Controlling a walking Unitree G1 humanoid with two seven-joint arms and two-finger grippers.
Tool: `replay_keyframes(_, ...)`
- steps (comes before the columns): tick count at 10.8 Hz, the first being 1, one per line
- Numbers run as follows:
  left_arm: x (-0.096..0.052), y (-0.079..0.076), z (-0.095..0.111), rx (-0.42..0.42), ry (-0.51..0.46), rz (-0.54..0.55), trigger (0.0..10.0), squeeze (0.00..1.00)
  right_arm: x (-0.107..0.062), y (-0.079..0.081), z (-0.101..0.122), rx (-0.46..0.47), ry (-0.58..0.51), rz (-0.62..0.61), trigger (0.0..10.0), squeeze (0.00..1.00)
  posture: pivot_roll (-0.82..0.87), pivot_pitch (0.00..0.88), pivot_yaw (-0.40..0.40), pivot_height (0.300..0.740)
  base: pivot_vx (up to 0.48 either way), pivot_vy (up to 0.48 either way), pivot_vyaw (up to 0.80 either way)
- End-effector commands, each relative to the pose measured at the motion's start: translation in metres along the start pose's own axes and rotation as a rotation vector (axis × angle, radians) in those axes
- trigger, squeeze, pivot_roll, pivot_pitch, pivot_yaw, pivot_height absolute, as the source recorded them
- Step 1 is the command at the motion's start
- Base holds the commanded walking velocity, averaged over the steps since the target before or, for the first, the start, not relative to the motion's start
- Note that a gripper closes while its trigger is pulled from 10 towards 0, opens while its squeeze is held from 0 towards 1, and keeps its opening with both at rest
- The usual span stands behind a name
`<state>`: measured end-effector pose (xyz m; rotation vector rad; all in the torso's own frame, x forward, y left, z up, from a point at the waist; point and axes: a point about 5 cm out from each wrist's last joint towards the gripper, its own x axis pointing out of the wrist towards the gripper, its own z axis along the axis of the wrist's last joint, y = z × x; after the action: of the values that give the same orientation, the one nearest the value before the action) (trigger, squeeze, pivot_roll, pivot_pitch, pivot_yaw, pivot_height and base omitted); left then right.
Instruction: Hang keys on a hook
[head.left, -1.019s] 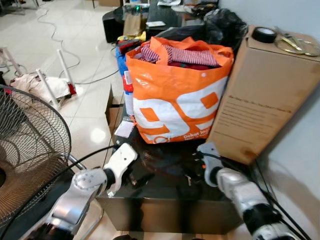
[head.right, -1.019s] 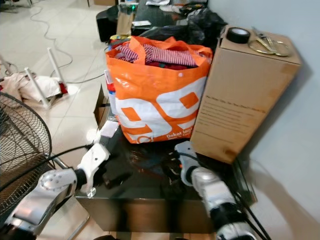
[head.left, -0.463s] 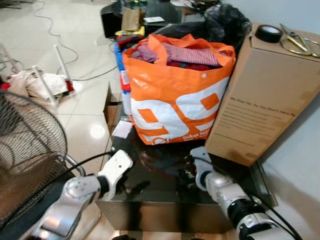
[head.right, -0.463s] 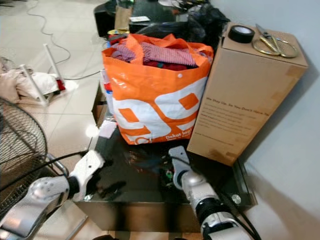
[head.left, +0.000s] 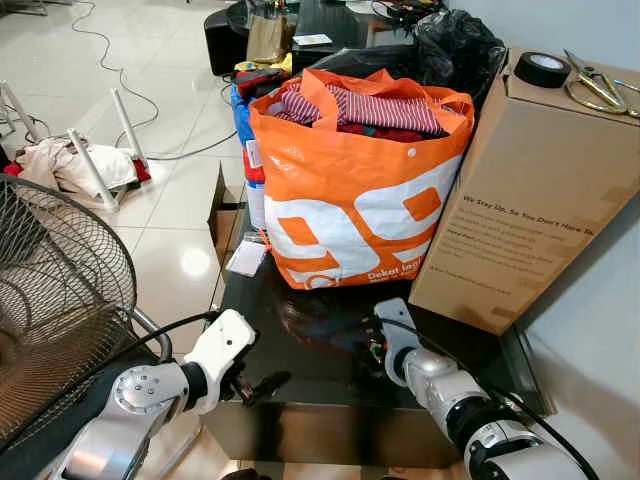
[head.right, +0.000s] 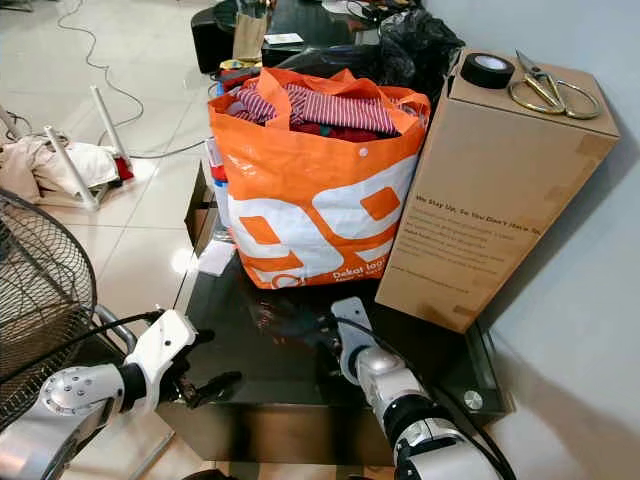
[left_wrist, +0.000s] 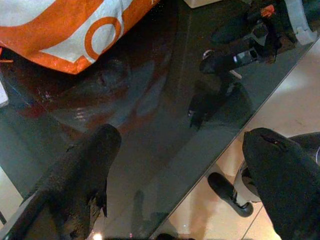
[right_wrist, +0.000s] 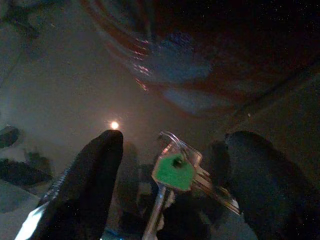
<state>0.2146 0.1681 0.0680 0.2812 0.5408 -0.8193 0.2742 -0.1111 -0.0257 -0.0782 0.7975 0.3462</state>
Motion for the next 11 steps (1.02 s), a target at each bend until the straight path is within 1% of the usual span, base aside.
replay_keyframes(1,-0.003,0.001,0.003,0.010,-0.005,0.006,10.0,0.00,0.000,-0.004,0.007,0.006,-0.024,-0.021,0.9,0.00,0.03,0.000,-0.040,0.740,0.000,0.000,0.00)
replay_keyframes(2,-0.004,0.001,0.004,0.009,-0.003,0.005,10.0,0.00,0.000,-0.005,0.007,0.006,-0.022,-0.027,0.3,0.00,0.03,0.000,-0.038,0.740,0.000,0.000,0.00)
replay_keyframes(4,-0.004,-0.001,0.004,0.009,-0.001,-0.001,10.0,0.00,0.000,-0.007,0.005,0.008,-0.014,-0.039,0.0,0.00,0.02,0.000,-0.034,0.740,0.000,0.000,0.00)
replay_keyframes(11,-0.005,-0.003,0.006,0.009,0.007,-0.014,10.0,0.00,-0.001,-0.010,-0.011,-0.001,0.032,-0.067,0.0,0.00,0.02,0.000,-0.025,0.740,0.000,0.000,0.00)
